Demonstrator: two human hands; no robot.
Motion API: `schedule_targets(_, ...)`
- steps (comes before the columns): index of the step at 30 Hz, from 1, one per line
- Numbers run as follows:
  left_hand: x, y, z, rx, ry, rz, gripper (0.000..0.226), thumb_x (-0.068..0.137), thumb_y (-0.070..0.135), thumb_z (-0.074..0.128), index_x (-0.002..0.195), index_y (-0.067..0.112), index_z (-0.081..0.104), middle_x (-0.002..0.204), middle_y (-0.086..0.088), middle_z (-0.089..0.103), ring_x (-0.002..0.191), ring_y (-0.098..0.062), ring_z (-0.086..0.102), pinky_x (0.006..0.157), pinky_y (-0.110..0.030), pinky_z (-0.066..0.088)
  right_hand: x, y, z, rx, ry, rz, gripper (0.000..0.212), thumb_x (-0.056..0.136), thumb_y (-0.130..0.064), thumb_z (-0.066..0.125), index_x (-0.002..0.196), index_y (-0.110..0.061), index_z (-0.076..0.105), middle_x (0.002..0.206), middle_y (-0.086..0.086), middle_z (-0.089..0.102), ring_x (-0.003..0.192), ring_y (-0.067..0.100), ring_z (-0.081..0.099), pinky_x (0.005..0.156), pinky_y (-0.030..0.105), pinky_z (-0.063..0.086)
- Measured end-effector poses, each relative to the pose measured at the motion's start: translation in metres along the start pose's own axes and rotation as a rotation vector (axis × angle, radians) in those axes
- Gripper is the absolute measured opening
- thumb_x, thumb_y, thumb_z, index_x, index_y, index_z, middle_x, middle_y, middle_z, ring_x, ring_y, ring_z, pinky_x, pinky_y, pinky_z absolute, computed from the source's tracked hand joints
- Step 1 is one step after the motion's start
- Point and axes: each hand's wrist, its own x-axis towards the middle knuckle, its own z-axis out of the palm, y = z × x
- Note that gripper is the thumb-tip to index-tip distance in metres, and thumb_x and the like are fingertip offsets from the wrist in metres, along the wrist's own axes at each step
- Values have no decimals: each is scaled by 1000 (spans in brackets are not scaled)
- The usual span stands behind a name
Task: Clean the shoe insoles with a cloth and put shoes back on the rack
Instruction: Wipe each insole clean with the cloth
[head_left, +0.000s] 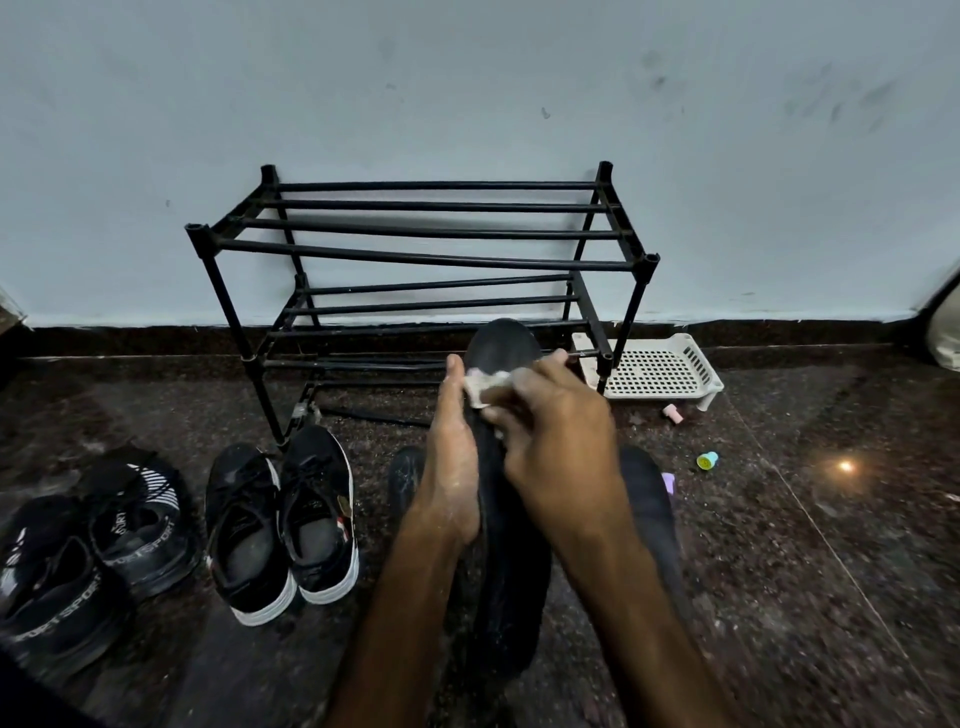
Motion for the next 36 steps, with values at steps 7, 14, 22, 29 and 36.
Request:
schedule_targets(7,-3,0,3,-49,-23,36,66,91,60,42,112,5,70,108,-16,70,100,-26,67,96,-36,48,22,22,0,-33,109,64,11,87,-10,70,99,-10,72,100,1,64,87,14,59,82,30,55)
schedule_targets(14,-2,-4,-5,-63,59,-11,68,97,55,37,140,5,48,137,-16,54,133,-27,46,118,-38,27,19,13,23,23,66,-37,14,85,-4,71,98,-6,73,98,5,65,87,19,60,78,28,53)
schedule_targets(22,-1,-6,-16,26,72,-58,74,91,62,40,131,3,59,133,-18,60,126,-28,55,114,-42,34,-2,20,29,59,31,22,12,84,-3,71,95,-8,73,96,2,63,85,13,54,76,25,48)
schedule_targets(29,-3,-13,-31,119,59,-248,89,83,81,21,119,14,67,111,-19,70,98,-32,70,78,-45,58,4,56,24,108,-34,244,7,85,-27,73,92,-28,72,112,-6,64,107,14,56,92,27,47)
schedule_targets(36,-14,-26,-46,161,36,-327,90,87,76,20,129,6,58,106,-21,71,86,-37,72,66,-55,60,6,76,31,185,39,298,3,85,-20,74,88,-19,73,96,-5,66,88,10,61,82,31,54)
